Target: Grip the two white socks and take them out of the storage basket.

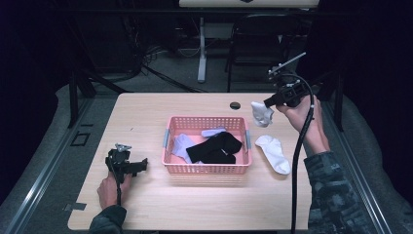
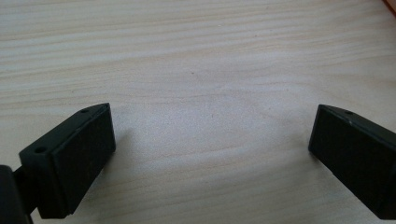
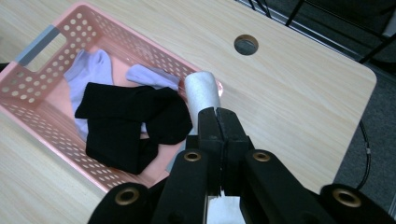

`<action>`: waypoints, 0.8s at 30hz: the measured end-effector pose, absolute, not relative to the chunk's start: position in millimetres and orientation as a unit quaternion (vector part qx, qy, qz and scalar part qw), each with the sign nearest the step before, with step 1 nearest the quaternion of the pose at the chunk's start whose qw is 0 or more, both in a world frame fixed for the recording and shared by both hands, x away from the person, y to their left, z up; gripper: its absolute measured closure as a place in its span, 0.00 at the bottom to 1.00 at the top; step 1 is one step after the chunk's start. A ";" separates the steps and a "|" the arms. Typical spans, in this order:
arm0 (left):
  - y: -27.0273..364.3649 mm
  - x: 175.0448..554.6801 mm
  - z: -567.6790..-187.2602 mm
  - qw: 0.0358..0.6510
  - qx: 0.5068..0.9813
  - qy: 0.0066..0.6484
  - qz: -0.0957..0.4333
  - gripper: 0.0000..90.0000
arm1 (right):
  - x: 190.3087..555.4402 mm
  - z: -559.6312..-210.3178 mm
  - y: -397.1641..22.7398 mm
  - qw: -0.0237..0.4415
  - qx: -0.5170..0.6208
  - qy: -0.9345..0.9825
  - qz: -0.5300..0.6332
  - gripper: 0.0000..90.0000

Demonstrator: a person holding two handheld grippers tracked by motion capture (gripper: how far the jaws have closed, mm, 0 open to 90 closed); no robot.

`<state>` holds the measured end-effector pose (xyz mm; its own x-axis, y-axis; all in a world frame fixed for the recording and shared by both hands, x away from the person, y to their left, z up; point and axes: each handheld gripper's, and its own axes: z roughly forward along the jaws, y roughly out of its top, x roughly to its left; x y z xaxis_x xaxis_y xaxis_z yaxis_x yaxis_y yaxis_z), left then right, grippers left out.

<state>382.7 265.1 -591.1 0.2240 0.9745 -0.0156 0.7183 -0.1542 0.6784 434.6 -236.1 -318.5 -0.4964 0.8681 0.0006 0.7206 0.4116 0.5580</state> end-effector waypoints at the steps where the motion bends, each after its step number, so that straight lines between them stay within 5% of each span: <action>1: 265.2 382.6 -591.0 0.290 0.727 0.582 0.220 0.01 | 434.4 -318.8 -238.1 0.148 0.482 0.826 0.252 1.00; 24: 265.1 382.9 -590.9 0.290 0.727 0.582 0.220 0.01 | 440.7 -384.6 -279.3 0.112 0.534 0.811 0.211 1.00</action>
<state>382.9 265.1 -590.9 0.2259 0.9740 -0.0179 0.7196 -0.1545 0.6769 440.7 -279.3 -384.6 -0.4048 0.9134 0.0430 0.8189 0.3412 0.4615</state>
